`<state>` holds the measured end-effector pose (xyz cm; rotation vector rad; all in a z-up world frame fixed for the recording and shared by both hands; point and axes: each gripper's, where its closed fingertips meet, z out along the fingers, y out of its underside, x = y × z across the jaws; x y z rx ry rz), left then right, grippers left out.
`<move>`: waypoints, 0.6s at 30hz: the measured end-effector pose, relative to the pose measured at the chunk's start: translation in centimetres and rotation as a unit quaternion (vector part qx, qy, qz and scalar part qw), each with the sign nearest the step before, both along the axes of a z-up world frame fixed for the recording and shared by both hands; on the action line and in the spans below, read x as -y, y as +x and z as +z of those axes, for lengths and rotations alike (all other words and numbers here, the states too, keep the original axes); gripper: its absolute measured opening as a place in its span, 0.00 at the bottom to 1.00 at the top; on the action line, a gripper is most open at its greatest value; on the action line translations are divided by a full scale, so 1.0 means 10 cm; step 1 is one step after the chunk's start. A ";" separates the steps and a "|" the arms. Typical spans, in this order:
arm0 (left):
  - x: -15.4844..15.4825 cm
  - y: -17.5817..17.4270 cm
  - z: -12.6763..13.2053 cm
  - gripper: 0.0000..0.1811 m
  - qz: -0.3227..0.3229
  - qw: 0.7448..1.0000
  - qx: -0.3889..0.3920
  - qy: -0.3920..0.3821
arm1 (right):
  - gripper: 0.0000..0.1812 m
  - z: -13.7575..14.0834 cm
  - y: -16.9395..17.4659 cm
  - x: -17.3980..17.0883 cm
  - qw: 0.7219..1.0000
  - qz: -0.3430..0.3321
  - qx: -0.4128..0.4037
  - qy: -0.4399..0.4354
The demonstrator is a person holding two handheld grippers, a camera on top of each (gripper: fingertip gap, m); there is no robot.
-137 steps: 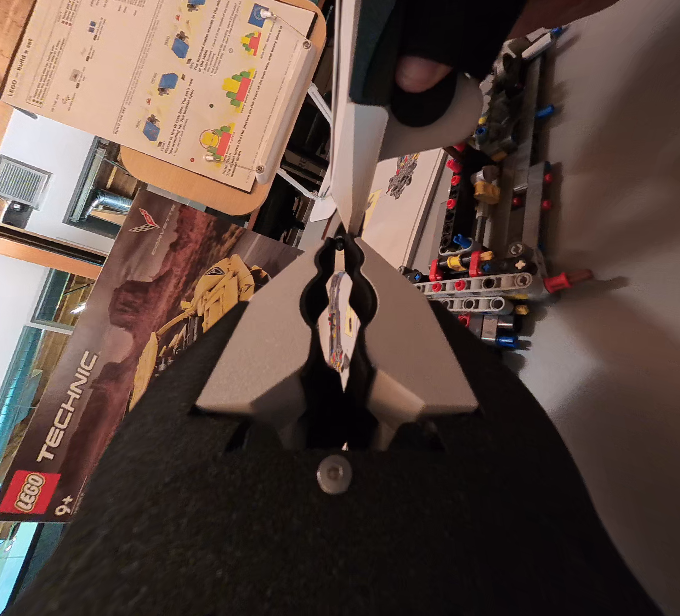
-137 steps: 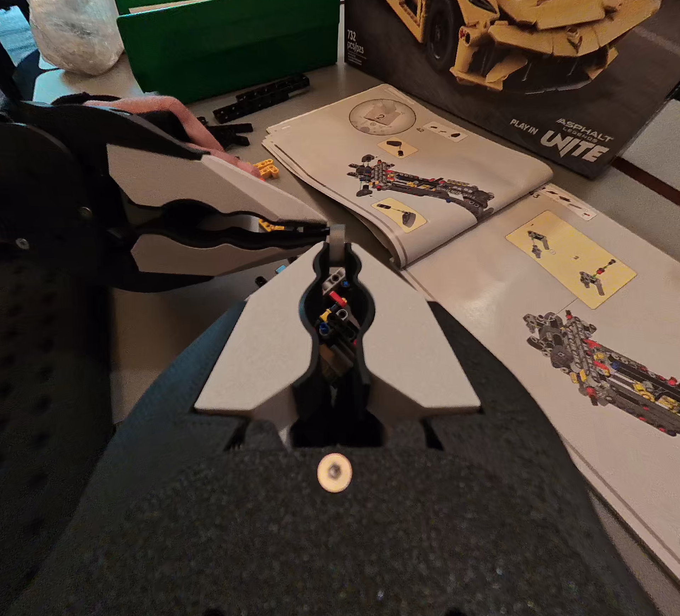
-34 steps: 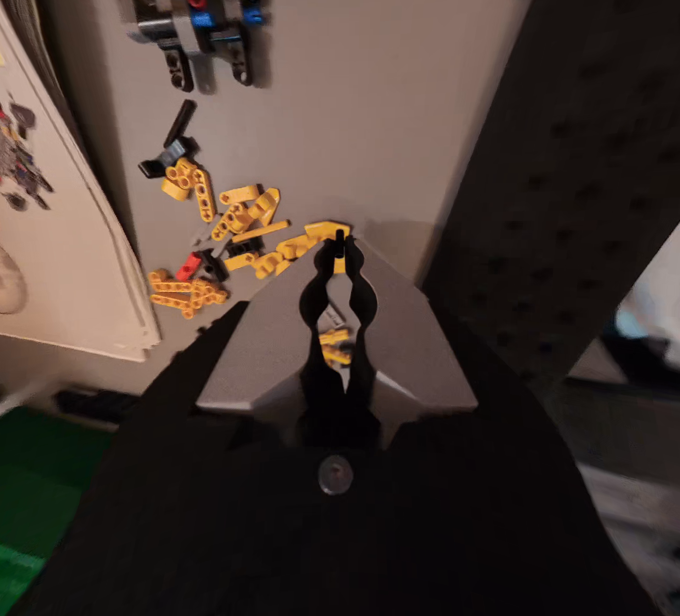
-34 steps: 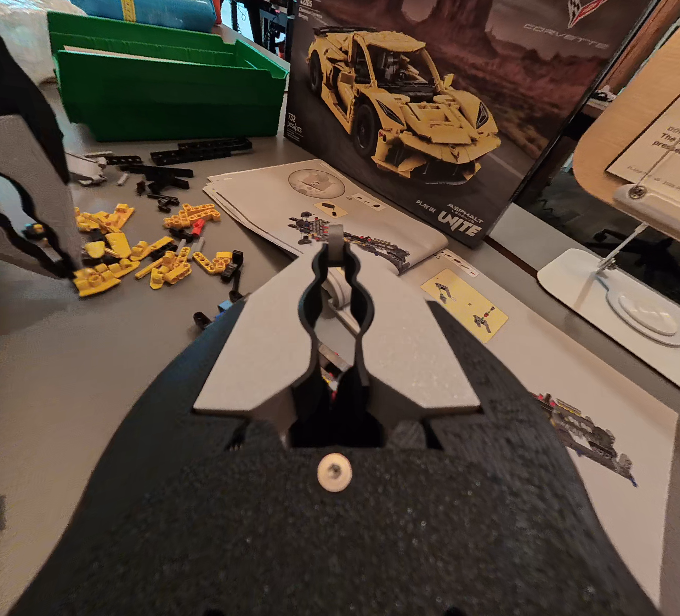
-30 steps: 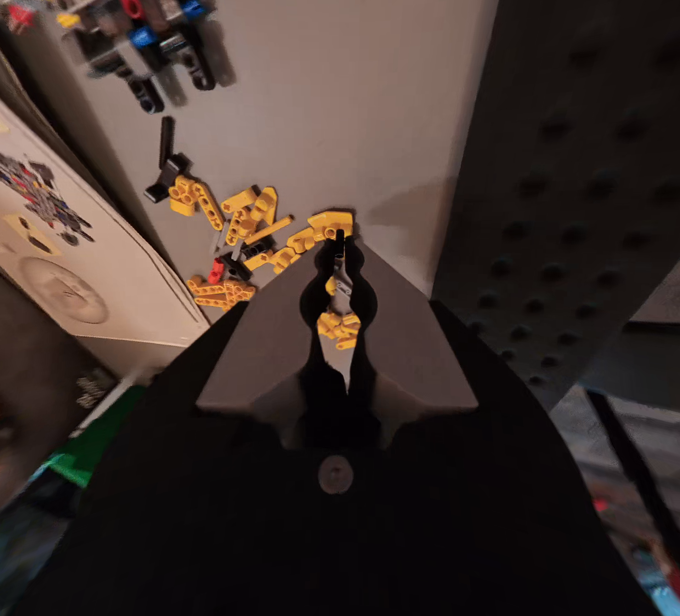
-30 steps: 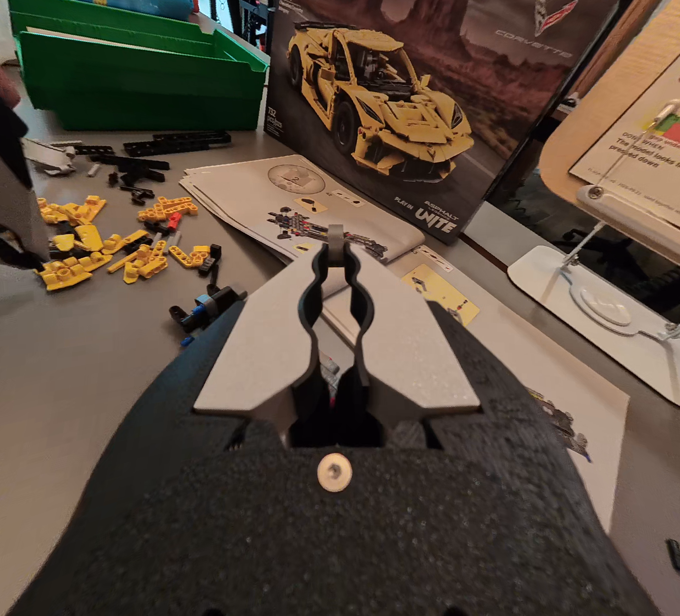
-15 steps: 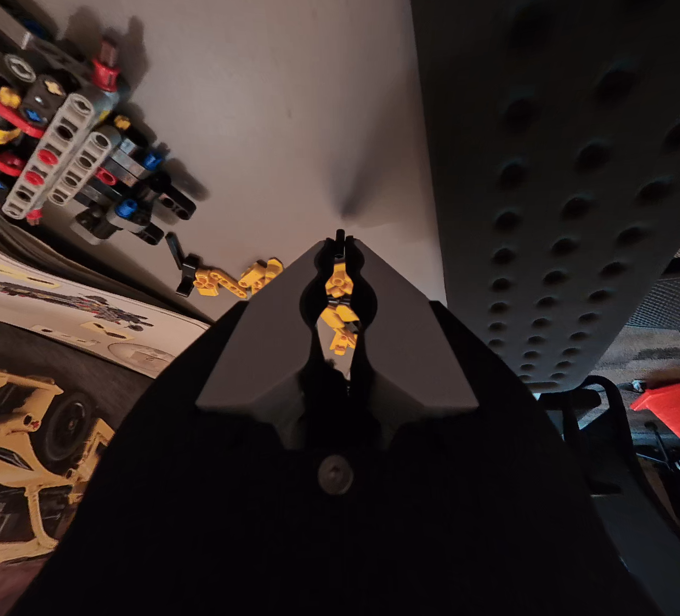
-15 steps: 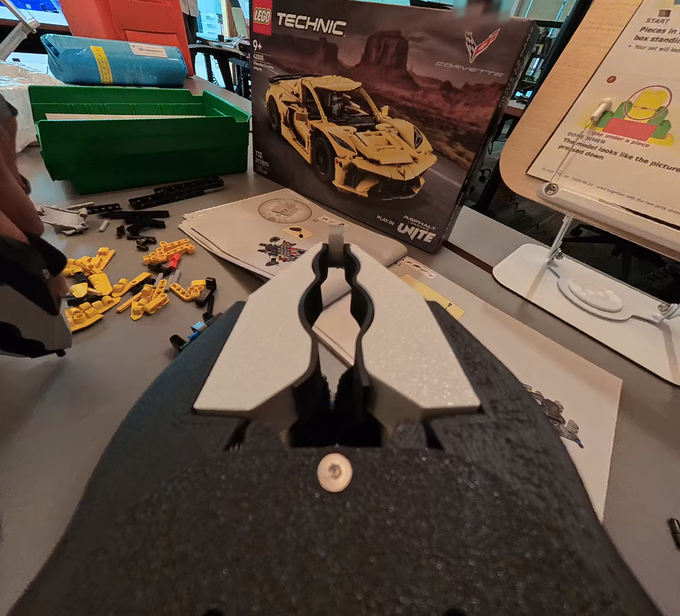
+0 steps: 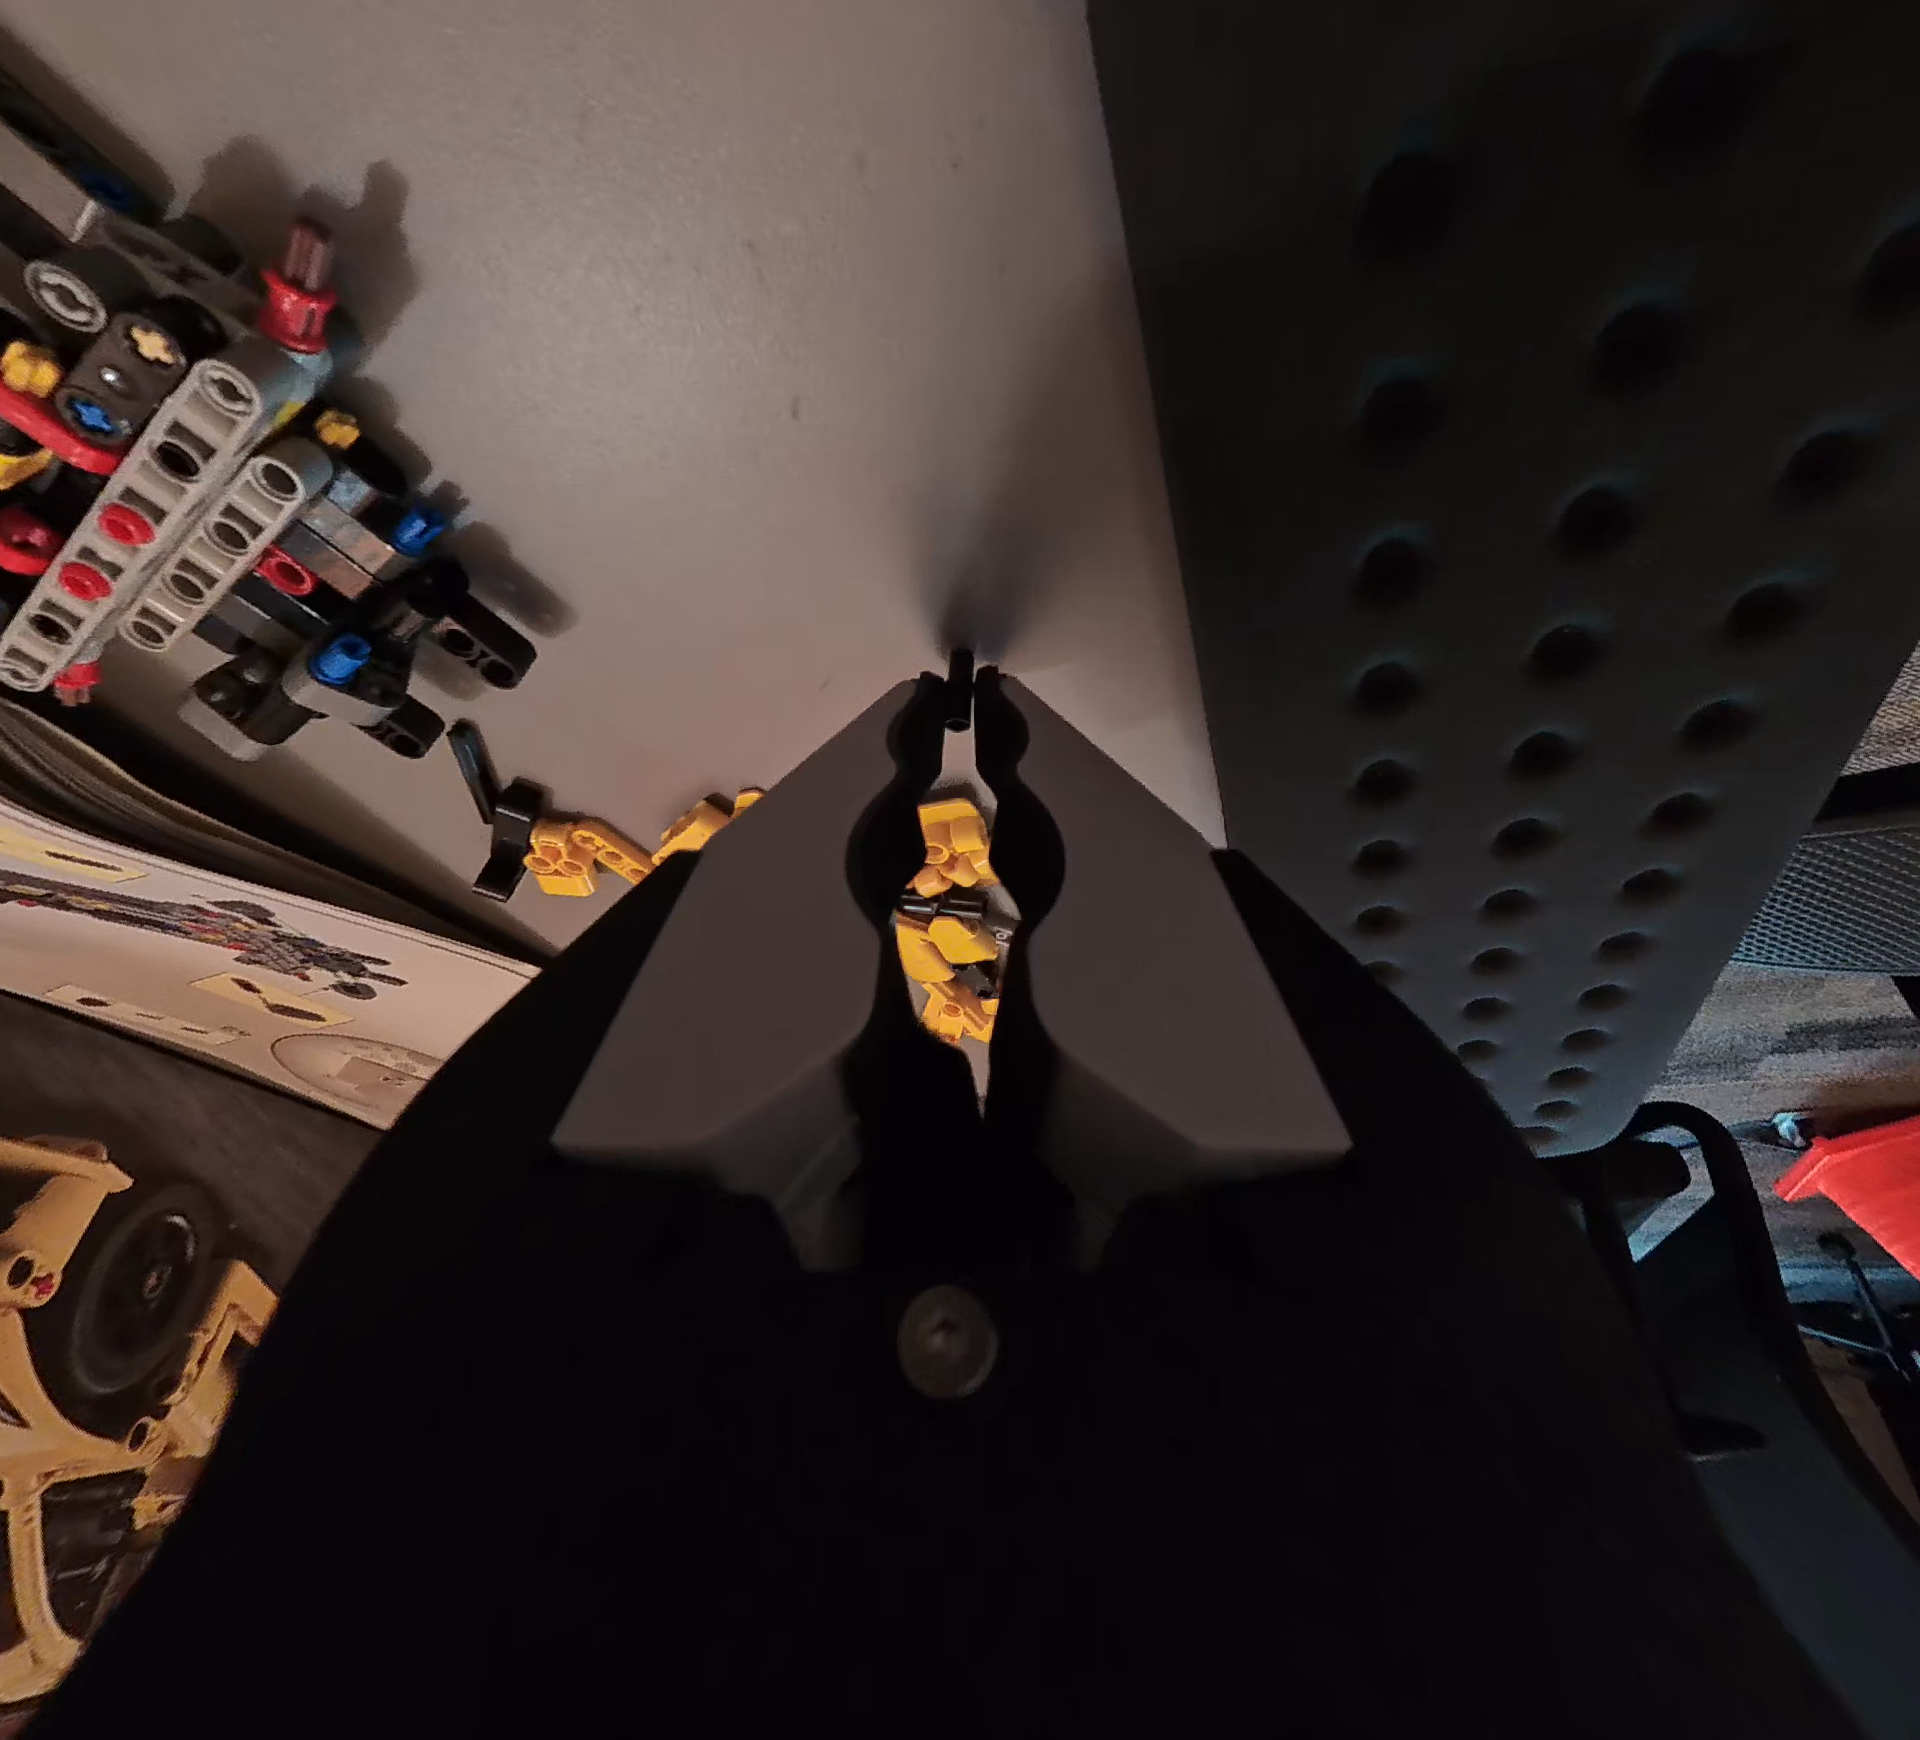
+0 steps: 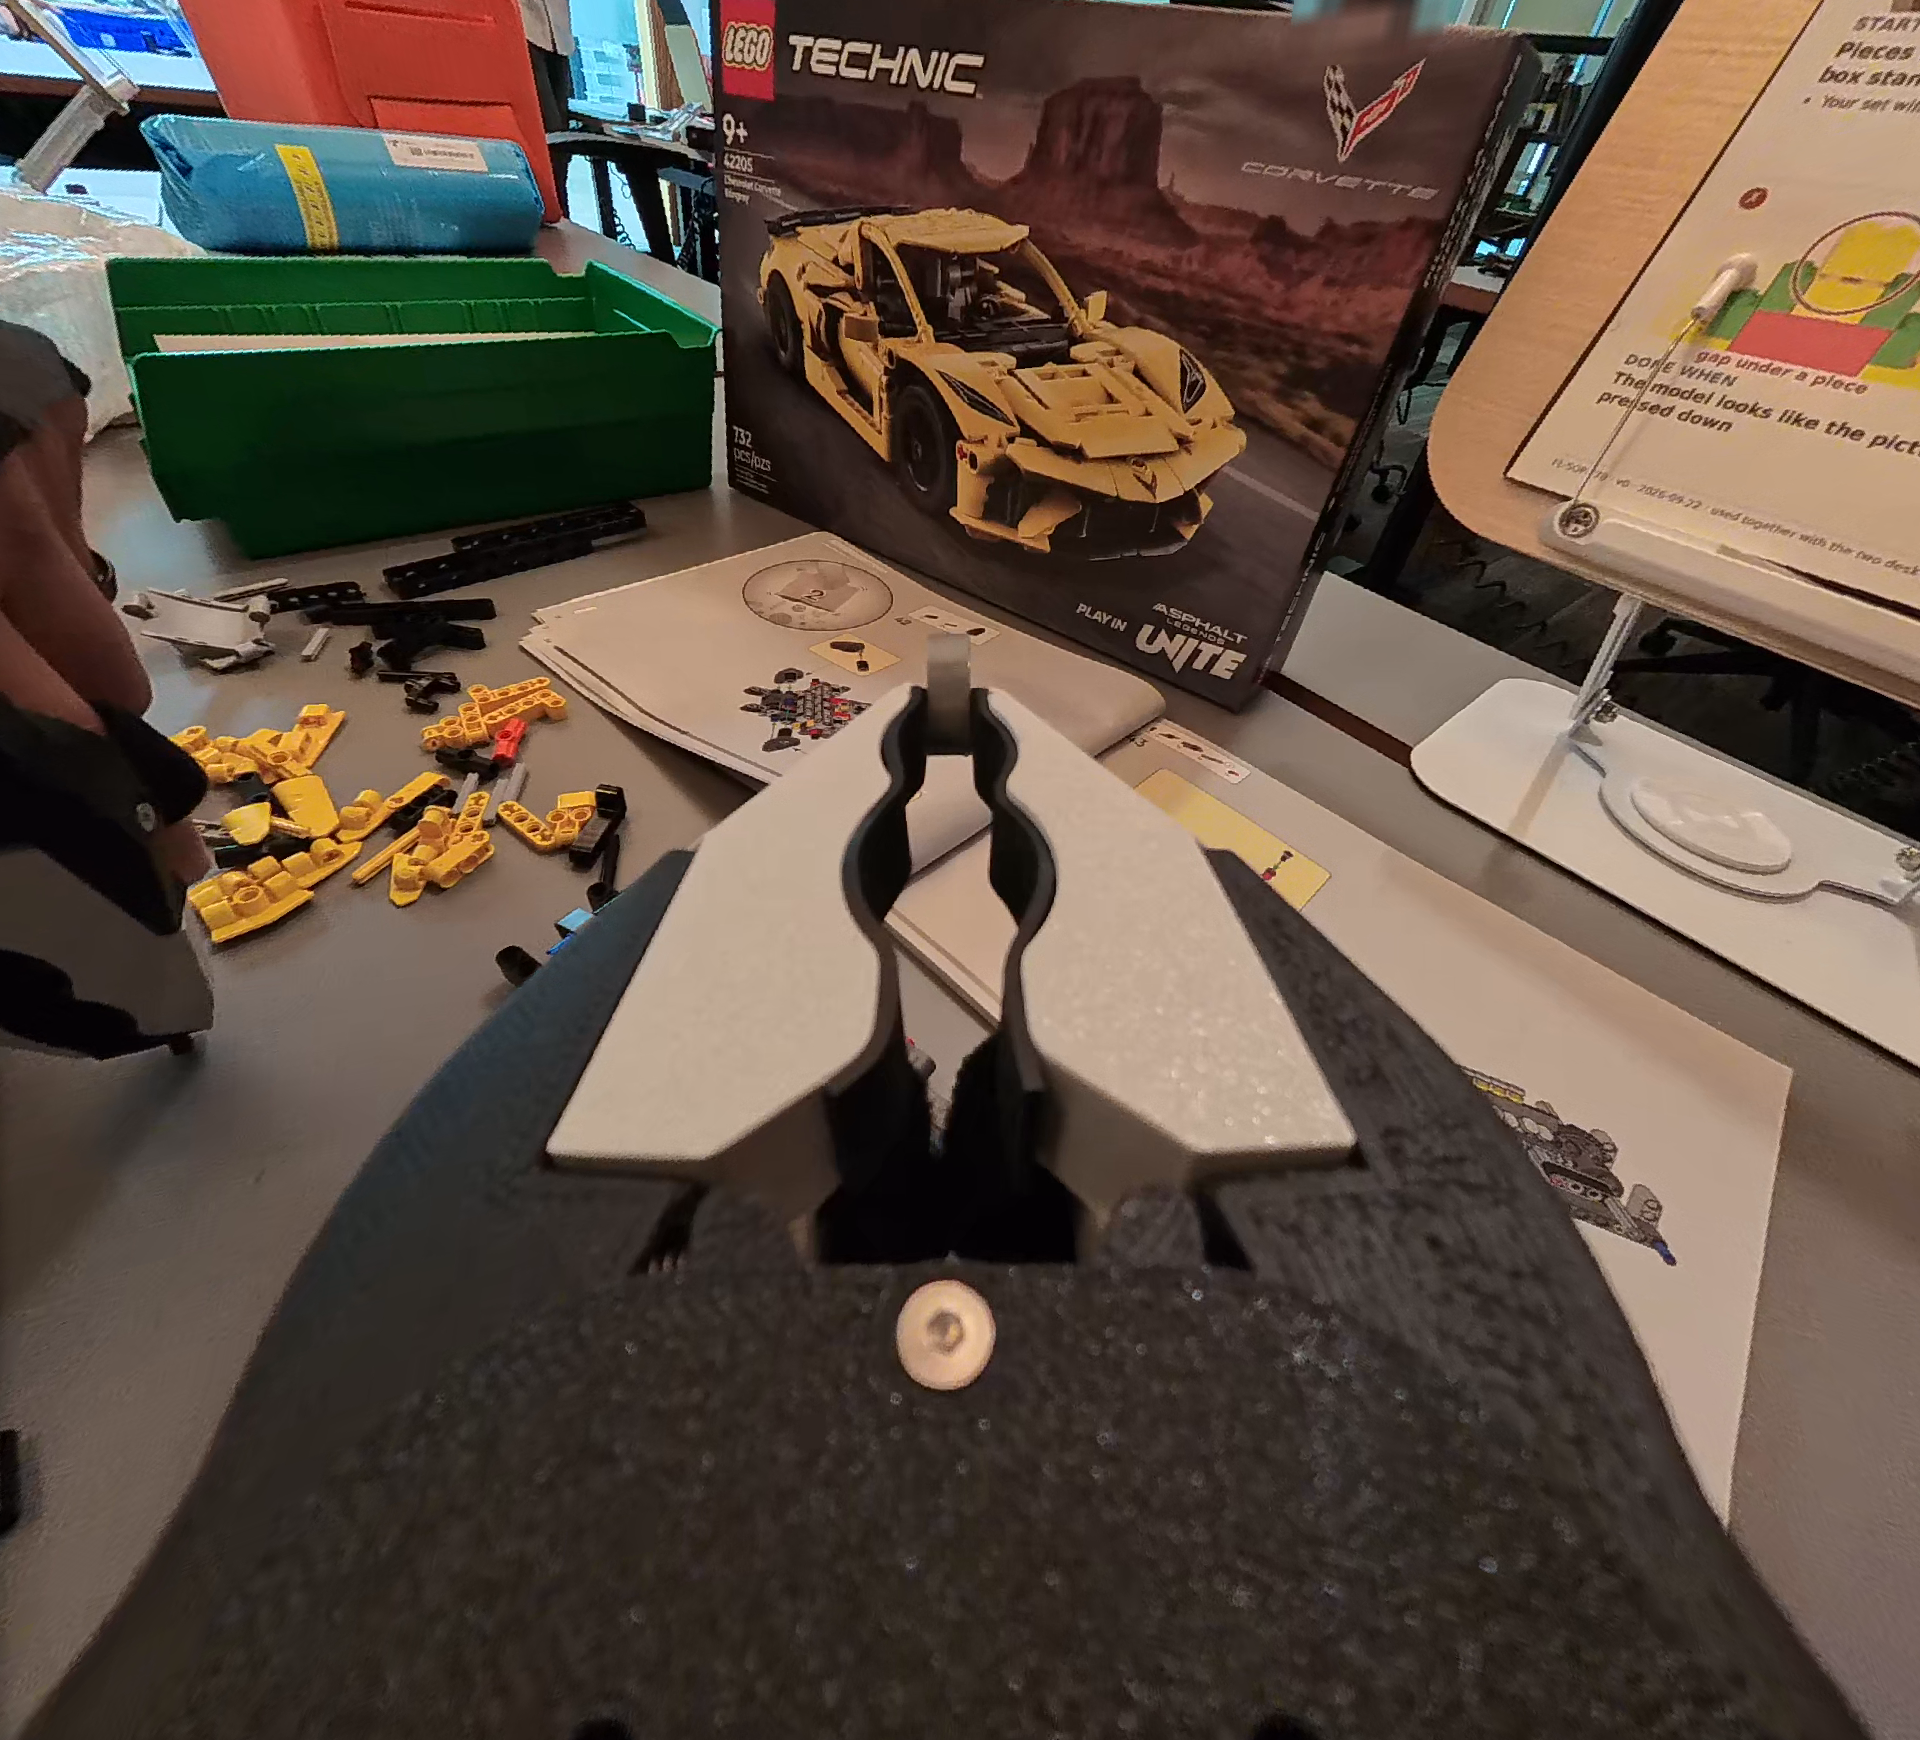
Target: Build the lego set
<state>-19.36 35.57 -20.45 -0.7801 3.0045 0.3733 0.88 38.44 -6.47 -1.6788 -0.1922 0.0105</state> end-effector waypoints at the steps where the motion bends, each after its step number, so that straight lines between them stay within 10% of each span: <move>1: 0.00 0.01 0.00 0.02 0.000 1.000 0.001 -0.001 | 0.04 0.00 0.00 0.00 1.000 0.000 -0.001 -0.001; 18: 0.02 0.03 -0.01 0.03 0.002 1.000 0.010 0.002 | 0.04 -0.01 0.00 0.00 1.000 0.002 -0.002 -0.004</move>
